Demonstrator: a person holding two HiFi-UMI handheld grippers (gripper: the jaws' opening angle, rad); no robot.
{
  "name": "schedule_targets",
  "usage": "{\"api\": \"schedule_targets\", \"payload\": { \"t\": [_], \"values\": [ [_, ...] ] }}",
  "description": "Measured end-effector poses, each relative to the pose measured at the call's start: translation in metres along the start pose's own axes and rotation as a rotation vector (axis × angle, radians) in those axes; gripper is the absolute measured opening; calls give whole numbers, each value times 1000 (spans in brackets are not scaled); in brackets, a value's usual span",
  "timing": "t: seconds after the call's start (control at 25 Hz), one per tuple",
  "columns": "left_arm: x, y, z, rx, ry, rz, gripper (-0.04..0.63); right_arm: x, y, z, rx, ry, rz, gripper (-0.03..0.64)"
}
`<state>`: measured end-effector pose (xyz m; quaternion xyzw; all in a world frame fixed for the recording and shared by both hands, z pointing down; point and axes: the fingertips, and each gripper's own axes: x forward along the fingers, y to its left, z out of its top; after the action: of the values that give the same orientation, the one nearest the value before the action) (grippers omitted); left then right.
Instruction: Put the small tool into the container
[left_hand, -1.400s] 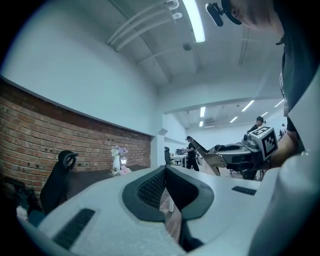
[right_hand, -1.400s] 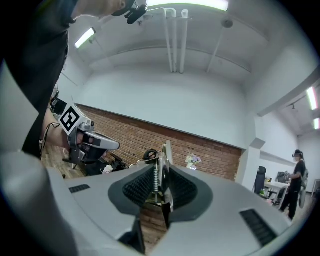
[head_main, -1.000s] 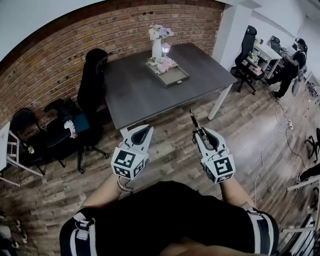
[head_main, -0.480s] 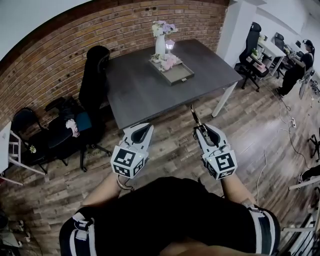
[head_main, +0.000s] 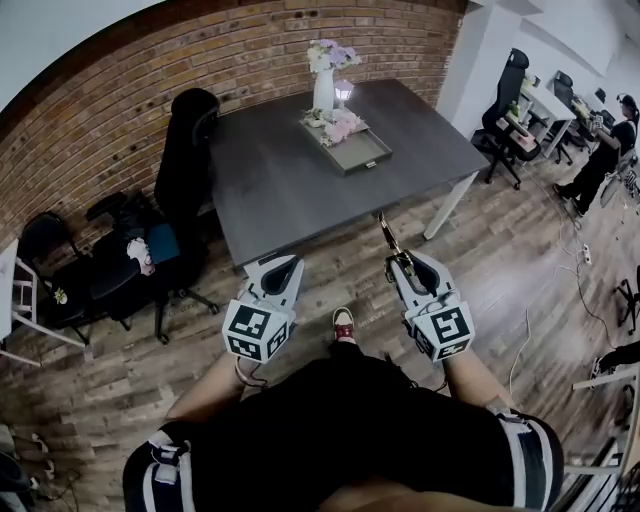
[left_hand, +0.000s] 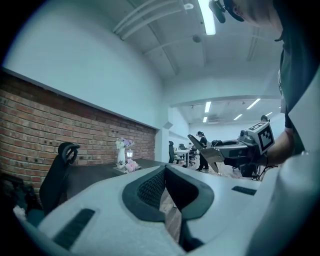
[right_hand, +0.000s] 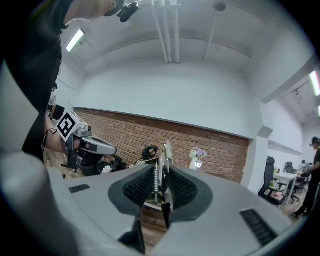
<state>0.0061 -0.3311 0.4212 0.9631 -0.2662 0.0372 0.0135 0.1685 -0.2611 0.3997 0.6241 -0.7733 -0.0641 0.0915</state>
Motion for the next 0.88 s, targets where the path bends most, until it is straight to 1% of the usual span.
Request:
{"api": "schedule_targets", "payload": {
  "t": [0.16,0.4,0.6,0.72,0.88],
  "values": [
    [21,15,4,8,-17,22,9,26,-17,-3,-2,-11,22,87],
    [68,54,8,20,-23,67,9,82,-46,-11,-5,-33,63,87],
    [126,79,32,45,-36,66,9,131,-96,-3,8,-55,71,87],
    [163,96,42,47,-41,72,9,159,-126,0,4,-72,75,87],
    [216,109,55,69,-53,51,9,191,-166,2,-9,-87,75,87]
  ]
}}
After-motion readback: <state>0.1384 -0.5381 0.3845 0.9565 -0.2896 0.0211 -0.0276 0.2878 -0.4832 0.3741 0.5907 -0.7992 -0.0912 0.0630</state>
